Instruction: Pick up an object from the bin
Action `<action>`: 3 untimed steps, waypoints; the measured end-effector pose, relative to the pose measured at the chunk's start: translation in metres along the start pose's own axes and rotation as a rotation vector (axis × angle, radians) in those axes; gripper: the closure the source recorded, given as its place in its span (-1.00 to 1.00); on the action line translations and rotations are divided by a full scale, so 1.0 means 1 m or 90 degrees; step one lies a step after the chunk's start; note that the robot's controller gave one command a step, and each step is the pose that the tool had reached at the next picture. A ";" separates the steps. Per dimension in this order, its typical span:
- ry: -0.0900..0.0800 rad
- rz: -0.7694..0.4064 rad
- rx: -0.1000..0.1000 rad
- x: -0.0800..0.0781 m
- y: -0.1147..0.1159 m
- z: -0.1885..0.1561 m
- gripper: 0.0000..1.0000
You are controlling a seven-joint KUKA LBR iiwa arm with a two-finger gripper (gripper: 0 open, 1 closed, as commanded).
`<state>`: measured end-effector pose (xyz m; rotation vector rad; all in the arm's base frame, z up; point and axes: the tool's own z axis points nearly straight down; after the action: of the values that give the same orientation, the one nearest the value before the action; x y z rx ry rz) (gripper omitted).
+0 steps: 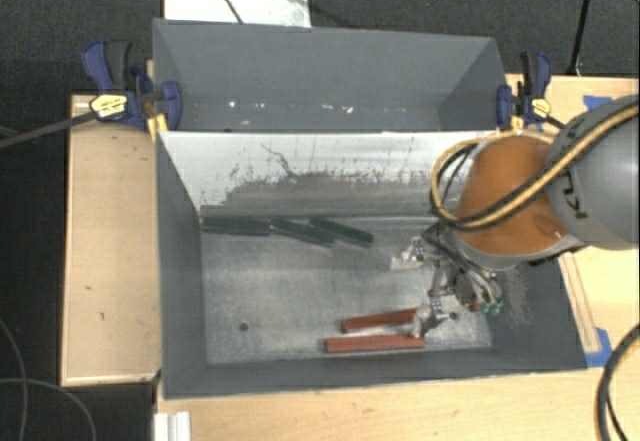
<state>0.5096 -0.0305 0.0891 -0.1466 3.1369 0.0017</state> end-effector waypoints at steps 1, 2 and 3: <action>-0.015 -0.020 0.002 -0.010 -0.007 0.013 1.00; -0.014 -0.020 0.002 -0.010 -0.007 0.013 1.00; -0.003 -0.008 0.001 -0.005 0.018 -0.146 1.00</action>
Offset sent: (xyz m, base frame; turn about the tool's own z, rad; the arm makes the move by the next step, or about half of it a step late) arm 0.0000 0.0000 0.0000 0.0000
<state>0.5128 -0.0128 0.2351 -0.1651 3.1310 -0.0002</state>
